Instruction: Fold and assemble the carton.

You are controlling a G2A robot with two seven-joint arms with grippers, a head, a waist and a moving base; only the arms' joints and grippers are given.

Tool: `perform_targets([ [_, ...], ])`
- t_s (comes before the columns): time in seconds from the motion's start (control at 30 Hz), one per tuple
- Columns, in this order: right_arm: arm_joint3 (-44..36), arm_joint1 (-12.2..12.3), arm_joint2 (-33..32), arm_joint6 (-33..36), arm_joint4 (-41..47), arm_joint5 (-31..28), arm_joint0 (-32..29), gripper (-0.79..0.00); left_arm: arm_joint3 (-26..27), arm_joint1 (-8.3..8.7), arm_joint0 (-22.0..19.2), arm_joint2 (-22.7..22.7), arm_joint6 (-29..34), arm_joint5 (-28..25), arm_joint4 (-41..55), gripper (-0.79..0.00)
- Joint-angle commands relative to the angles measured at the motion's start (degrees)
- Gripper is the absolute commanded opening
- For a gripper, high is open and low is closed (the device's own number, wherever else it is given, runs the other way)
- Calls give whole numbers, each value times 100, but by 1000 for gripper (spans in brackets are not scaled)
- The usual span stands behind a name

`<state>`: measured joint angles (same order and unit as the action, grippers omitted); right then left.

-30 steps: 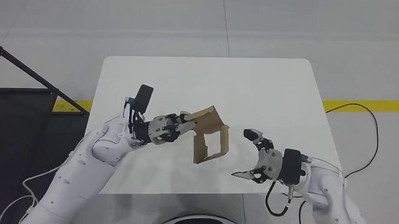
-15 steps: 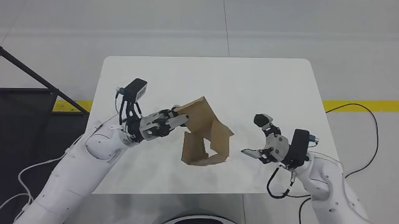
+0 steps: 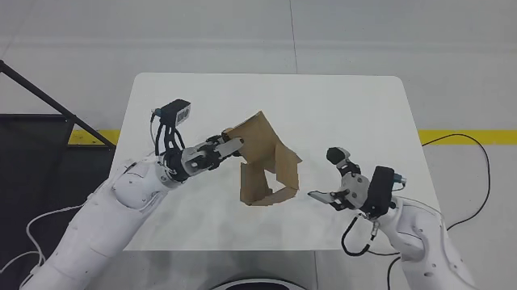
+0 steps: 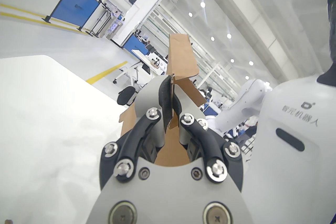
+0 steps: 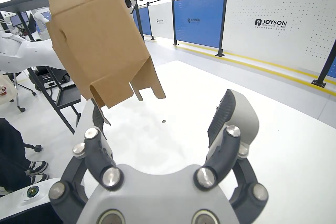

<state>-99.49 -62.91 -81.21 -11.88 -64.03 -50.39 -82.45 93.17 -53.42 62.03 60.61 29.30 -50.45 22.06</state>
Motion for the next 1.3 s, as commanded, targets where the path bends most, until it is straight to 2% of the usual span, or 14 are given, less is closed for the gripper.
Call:
perform_targets([
  [0.0, 0, 0, 32, 90, -20, 60, 12, 0, -71, 7, -35, -17, 291, 344, 646, -785],
  [0.23, 4, -44, 266, 573, -7, 770, 155, 0, -255, 14, -126, 84, 1431, 1089, 2343, -785],
  [0.43, -180, -114, 552, 646, -189, 1637, 193, 0, -465, -24, -184, 192, 2023, 1651, 3236, -785],
  [0.77, -815, -189, 993, -190, -1681, 2961, -154, 0, -677, -121, -238, 269, 2174, 2026, 3308, -785],
  [0.97, -1139, -226, 1294, -384, -2583, 3739, -410, 0, -683, -178, -224, 297, 2210, 2216, 3310, -785],
  [1.1, -1221, -257, 1421, -380, -2814, 4075, -452, 0, -681, -214, -236, 294, 2341, 2347, 3288, -785],
  [1.27, -1234, -294, 1540, -507, -2875, 4219, -399, 0, -714, -251, -248, 308, 2505, 2460, 3185, -785],
])
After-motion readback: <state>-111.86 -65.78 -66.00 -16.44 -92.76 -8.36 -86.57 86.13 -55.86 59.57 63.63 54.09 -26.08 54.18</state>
